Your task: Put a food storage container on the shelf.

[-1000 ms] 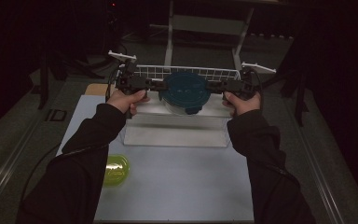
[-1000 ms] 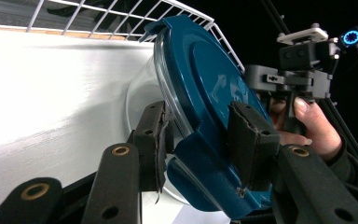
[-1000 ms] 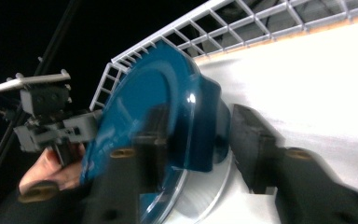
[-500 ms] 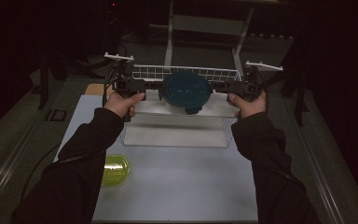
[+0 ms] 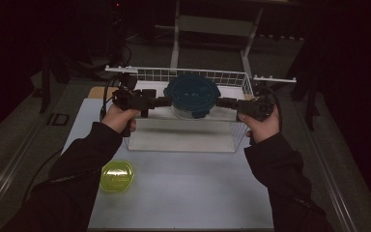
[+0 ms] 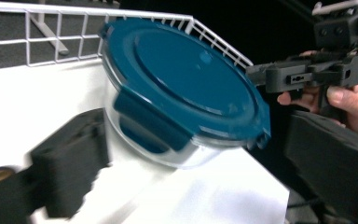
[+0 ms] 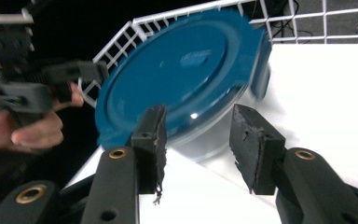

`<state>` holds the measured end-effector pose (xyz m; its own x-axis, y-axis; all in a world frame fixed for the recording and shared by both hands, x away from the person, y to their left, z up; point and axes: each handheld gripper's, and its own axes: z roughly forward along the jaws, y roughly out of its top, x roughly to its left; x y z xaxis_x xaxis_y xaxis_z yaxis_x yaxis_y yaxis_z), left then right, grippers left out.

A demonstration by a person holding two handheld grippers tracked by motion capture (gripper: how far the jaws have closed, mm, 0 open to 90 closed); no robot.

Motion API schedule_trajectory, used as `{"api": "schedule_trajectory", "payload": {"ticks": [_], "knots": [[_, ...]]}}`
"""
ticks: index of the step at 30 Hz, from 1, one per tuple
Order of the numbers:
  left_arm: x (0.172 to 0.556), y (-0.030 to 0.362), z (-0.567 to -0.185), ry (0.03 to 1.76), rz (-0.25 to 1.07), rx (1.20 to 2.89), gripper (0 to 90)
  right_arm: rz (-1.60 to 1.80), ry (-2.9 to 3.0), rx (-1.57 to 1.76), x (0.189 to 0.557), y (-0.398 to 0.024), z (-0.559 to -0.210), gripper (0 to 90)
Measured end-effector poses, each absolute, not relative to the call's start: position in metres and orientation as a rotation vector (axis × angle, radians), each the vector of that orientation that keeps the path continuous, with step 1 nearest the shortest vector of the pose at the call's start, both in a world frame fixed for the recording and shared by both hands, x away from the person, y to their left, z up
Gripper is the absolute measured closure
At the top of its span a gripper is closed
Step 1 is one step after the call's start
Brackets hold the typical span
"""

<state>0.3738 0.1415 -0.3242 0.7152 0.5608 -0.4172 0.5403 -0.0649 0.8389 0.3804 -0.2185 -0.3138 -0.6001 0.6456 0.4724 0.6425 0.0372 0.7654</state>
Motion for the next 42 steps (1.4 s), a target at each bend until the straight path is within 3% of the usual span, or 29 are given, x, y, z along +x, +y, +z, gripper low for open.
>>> {"api": "schedule_trajectory", "payload": {"ticks": [3,13,23,42], "knots": [[0.364,0.141,-0.326,0.856,0.048,1.734,1.8,1.674,2.29,1.354,0.368,-0.217,-0.317,60.9],[0.339,0.149,-0.336,0.849,0.135,1.71,1.1,1.736,2.34,1.333,0.343,-0.211,-0.325,89.6],[0.311,0.162,-0.344,0.822,0.173,1.73,1.1,1.679,2.375,1.267,0.339,-0.195,-0.327,90.0],[0.283,0.194,-0.385,0.889,0.16,1.742,1.1,1.641,2.365,1.315,0.364,-0.164,-0.333,90.0]]}}
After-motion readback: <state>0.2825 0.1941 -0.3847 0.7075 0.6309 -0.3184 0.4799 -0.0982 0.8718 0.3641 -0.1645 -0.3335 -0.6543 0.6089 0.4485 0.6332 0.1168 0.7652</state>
